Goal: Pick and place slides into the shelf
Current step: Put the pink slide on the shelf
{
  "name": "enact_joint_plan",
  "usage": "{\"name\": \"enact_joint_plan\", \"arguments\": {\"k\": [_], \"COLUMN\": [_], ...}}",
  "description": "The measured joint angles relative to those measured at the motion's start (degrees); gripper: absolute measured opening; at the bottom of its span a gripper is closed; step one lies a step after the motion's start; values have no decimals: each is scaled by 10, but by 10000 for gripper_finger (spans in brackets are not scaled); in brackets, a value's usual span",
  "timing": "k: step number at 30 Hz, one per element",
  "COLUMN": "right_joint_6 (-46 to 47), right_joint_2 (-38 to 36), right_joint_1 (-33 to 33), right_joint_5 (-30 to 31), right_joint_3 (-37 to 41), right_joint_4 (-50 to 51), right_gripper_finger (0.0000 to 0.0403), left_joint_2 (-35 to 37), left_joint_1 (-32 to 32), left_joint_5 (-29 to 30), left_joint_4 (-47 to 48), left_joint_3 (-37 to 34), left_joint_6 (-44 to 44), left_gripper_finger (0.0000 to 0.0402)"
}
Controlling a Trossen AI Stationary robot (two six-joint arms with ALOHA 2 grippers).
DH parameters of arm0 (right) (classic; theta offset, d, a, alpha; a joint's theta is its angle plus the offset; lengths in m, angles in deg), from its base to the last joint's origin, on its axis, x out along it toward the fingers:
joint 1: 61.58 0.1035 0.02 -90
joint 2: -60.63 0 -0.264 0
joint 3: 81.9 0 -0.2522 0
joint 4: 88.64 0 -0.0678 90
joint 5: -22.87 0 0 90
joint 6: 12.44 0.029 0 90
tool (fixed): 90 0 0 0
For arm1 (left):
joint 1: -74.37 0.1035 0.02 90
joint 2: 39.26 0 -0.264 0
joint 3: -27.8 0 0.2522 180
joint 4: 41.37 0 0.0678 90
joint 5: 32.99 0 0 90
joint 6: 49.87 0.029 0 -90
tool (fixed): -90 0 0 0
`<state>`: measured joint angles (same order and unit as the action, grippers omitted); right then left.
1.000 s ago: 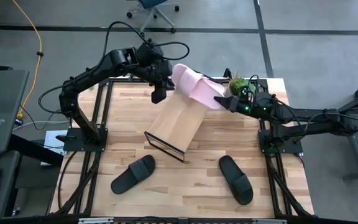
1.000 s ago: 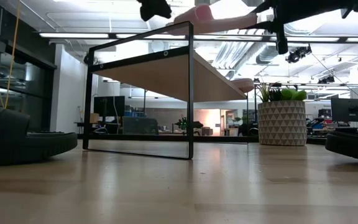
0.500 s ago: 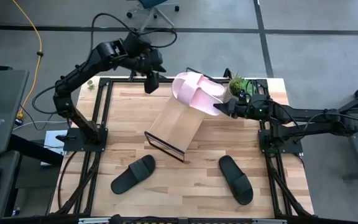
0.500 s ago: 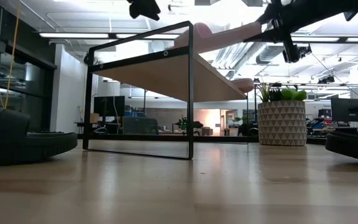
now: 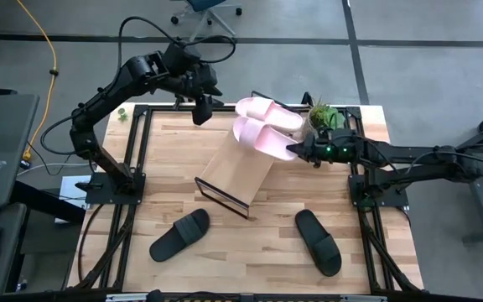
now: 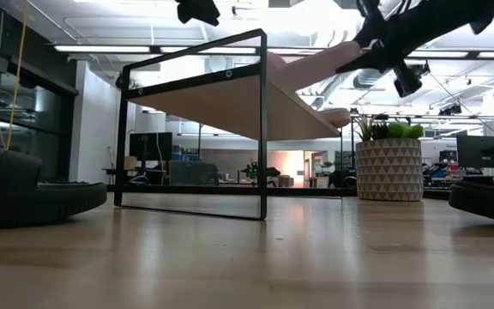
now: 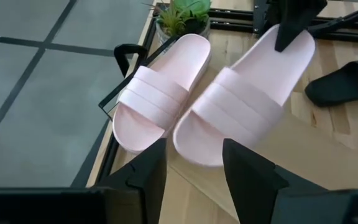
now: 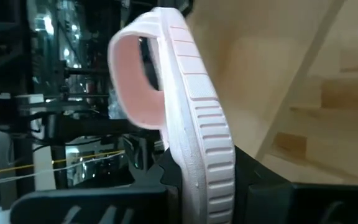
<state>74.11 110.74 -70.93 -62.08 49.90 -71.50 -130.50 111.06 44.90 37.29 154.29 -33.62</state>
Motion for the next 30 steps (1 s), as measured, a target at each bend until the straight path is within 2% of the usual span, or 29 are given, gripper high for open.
{"name": "enact_joint_plan", "arguments": {"k": [12,19,30], "right_joint_6": [21,30,34], "right_joint_2": [86,101,101], "right_joint_1": [-16,-19,-19], "right_joint_5": [-21,26,64], "right_joint_3": [0,0,0], "right_joint_4": [-54,-73,-58], "right_gripper_finger": [40,44,44], "left_joint_2": [0,0,0], "left_joint_1": [0,0,0], "left_joint_5": [0,-3,-5], "left_joint_4": [-1,0,0], "left_joint_3": [0,0,0], "left_joint_6": [19,29,30], "left_gripper_finger": [139,140,140]}}
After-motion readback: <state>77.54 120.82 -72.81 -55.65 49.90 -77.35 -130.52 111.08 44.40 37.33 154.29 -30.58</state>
